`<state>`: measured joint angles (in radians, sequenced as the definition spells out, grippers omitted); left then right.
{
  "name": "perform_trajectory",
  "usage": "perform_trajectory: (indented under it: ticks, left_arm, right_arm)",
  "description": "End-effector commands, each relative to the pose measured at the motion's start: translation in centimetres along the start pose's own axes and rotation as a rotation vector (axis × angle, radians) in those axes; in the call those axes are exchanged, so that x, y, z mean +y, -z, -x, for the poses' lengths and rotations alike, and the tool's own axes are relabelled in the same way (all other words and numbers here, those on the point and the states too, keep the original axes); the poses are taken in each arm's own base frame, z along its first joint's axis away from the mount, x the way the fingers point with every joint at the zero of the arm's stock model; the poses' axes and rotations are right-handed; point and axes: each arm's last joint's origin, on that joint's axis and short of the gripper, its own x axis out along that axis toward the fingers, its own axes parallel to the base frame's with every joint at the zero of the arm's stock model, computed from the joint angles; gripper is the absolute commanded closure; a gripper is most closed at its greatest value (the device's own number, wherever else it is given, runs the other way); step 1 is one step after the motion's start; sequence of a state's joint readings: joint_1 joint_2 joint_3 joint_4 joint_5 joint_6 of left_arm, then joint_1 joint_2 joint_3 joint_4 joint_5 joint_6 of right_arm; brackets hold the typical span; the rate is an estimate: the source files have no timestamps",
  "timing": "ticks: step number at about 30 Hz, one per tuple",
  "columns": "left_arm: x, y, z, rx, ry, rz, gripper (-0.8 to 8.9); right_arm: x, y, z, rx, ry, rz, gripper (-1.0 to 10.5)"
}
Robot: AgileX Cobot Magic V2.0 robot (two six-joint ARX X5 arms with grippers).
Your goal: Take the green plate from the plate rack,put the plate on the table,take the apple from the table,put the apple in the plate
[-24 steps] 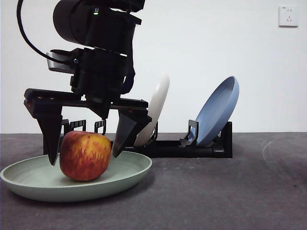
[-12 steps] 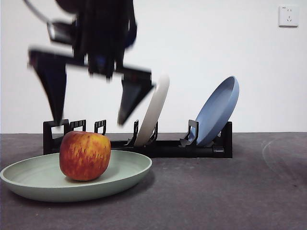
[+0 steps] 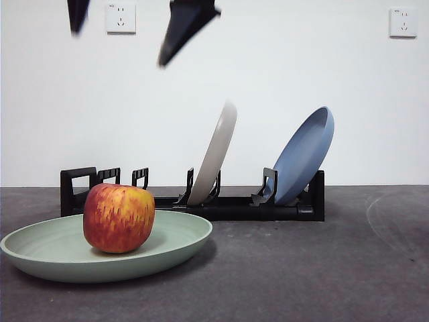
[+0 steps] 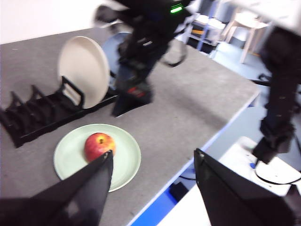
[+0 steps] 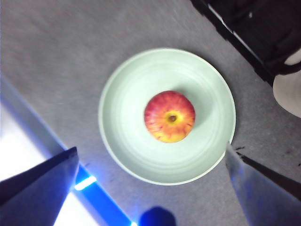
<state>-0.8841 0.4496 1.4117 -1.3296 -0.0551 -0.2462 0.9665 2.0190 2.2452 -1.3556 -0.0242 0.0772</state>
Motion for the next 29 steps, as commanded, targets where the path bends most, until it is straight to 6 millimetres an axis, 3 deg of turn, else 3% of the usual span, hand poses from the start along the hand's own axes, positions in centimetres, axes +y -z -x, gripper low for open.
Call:
perform_trajectory:
  ticks: [1,9,20,25,29]
  left_arm:
    - [0.0,-0.4,-0.8,0.015,-0.025,-0.019,5.26]
    - [-0.4,-1.4,-2.7,0.077,-0.039,-0.05,5.31]
    - [-1.0,-2.8,-6.3,0.193,-0.065,-0.058,5.31]
    - [-1.3,-3.3,-8.1,0.25,-0.078,-0.062,5.31]
    - [-1.4,-3.6,-9.4,0.293,-0.087,-0.065,5.35]
  right_arm:
    - [0.0,1.2,2.2,-0.009,-0.003,0.015,3.5]
    - [-0.4,6.6,6.8,-0.017,0.02,0.01,3.5]
    - [-1.2,18.5,13.1,-0.113,0.028,-0.113,3.5]
    - [-1.5,22.8,15.8,-0.222,0.002,-0.174,3.5]
    - [-1.6,24.8,17.0,-0.282,-0.012,-0.205,4.9]
